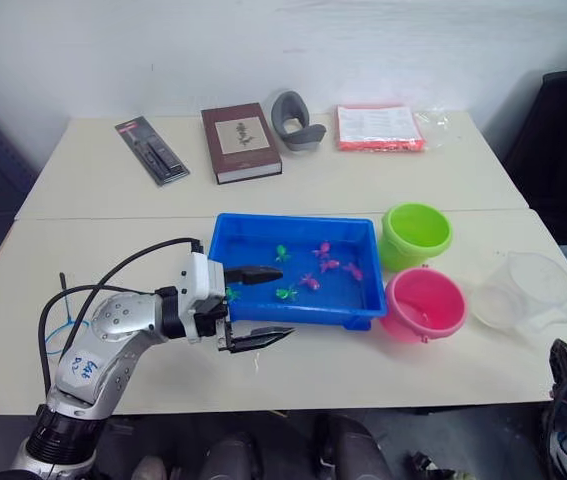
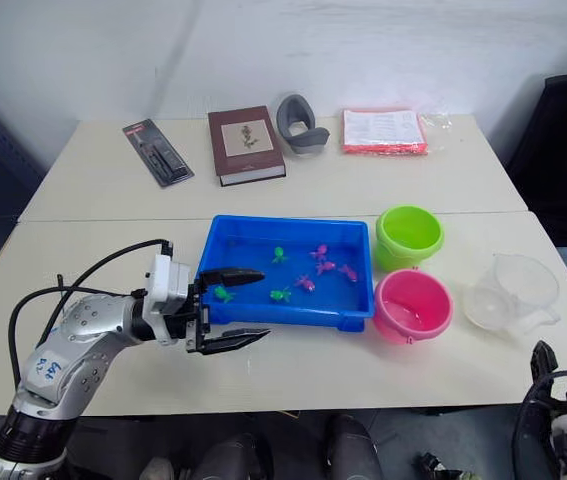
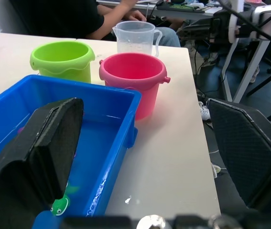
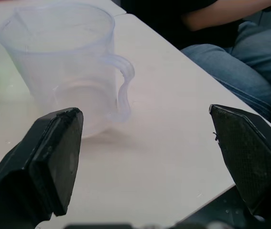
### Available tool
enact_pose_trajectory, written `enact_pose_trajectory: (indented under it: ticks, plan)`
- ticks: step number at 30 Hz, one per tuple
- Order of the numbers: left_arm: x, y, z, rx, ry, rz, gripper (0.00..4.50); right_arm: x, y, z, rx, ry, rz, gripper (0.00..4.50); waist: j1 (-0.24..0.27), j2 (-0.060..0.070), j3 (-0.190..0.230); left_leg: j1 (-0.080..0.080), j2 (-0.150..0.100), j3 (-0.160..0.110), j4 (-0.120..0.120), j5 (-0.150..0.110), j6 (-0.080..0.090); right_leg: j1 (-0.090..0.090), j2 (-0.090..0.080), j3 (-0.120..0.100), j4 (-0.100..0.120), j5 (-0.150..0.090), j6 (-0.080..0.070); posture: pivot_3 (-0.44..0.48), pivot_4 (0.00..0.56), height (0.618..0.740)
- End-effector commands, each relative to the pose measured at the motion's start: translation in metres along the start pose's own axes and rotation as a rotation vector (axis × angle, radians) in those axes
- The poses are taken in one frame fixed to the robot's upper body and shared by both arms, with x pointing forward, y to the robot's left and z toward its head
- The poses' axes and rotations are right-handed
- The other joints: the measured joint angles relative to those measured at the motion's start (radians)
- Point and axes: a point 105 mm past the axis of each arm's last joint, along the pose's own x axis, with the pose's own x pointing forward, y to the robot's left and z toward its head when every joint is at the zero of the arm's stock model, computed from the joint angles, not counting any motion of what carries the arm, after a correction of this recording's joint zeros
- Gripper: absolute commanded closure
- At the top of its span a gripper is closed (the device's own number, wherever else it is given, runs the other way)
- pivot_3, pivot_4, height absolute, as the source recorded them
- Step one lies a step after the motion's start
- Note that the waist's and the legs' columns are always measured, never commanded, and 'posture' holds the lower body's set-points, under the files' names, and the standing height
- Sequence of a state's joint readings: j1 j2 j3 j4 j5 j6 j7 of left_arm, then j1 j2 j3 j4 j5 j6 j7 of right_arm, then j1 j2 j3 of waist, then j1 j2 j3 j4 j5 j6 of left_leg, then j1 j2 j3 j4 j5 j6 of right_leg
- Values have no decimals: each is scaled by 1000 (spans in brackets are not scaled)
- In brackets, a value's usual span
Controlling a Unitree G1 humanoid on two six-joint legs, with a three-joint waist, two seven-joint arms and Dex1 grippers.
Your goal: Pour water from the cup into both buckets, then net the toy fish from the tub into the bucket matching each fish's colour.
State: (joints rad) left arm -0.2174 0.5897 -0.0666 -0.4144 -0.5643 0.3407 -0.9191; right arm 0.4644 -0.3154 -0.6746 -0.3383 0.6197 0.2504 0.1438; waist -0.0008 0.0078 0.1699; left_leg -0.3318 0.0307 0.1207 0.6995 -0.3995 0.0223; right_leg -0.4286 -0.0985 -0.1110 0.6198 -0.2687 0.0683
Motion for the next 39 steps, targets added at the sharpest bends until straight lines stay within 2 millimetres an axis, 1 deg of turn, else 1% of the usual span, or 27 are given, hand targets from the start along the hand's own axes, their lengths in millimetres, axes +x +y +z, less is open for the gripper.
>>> enact_pose_trajectory:
  ticks: [1,3,7,11,21,25,29,30,32,33,34,37,38,39]
  plan:
    - [6,-3,1,6,-3,-32,47,16,-10,-3,6,24,-19,0,0,0,0,0,0,0,0,0,1,0,0,1,0,0,0,0,150,740]
    - [7,-3,1,14,-2,-33,47,25,-16,-4,2,28,-49,0,0,0,0,0,-1,1,0,1,1,0,0,1,0,0,0,0,150,740]
    - [9,0,0,26,-5,-13,47,41,-17,3,18,6,-32,0,0,1,0,0,-1,1,0,1,1,0,0,1,1,0,0,0,150,740]
    - [9,-1,-3,28,3,-14,47,54,-18,3,18,16,-26,0,-1,1,0,0,0,1,0,1,1,0,0,1,1,0,0,0,150,740]
    - [11,2,-6,48,1,1,47,78,-20,4,31,7,-31,0,-1,1,0,0,0,1,0,1,1,0,0,1,0,1,1,0,150,740]
    - [16,-2,-10,50,-3,-16,47,91,-26,4,82,-16,-67,0,-2,1,0,0,-1,2,0,2,1,0,0,1,1,1,1,0,150,740]
    - [18,1,-10,57,-8,-17,47,97,-26,9,109,-49,-63,0,-2,1,0,0,0,2,0,2,1,0,0,1,0,1,1,0,150,740]
    - [19,2,-10,58,-7,-18,8,97,-24,9,103,-52,-48,248,-1,1,0,0,0,2,0,2,1,0,0,1,0,1,1,0,150,740]
    - [19,4,-11,61,-6,-19,0,97,-21,10,95,-63,-26,907,-1,1,0,0,0,1,0,2,1,0,0,1,0,1,1,0,150,740]
    - [19,4,-11,63,-6,-19,0,97,-19,11,96,-71,-20,1423,-1,1,0,0,0,1,0,2,1,0,0,1,0,1,1,0,150,740]
    - [19,5,-11,64,-5,-21,0,97,-19,11,99,-76,-18,1838,0,1,0,0,0,2,0,2,1,0,0,1,0,1,1,0,150,740]
    - [20,7,-13,68,-6,-22,0,97,-16,13,108,-94,0,3460,-1,1,0,0,0,1,0,2,1,0,0,1,0,1,2,0,150,740]
    - [20,8,-13,69,-6,-21,0,97,-14,14,112,-98,7,3854,-1,1,0,0,0,1,0,2,1,0,0,1,0,1,2,0,150,740]
    - [20,8,-14,69,-7,-21,0,97,-12,14,119,-108,18,4350,-2,1,0,0,0,1,0,2,1,0,0,1,0,1,2,0,150,740]
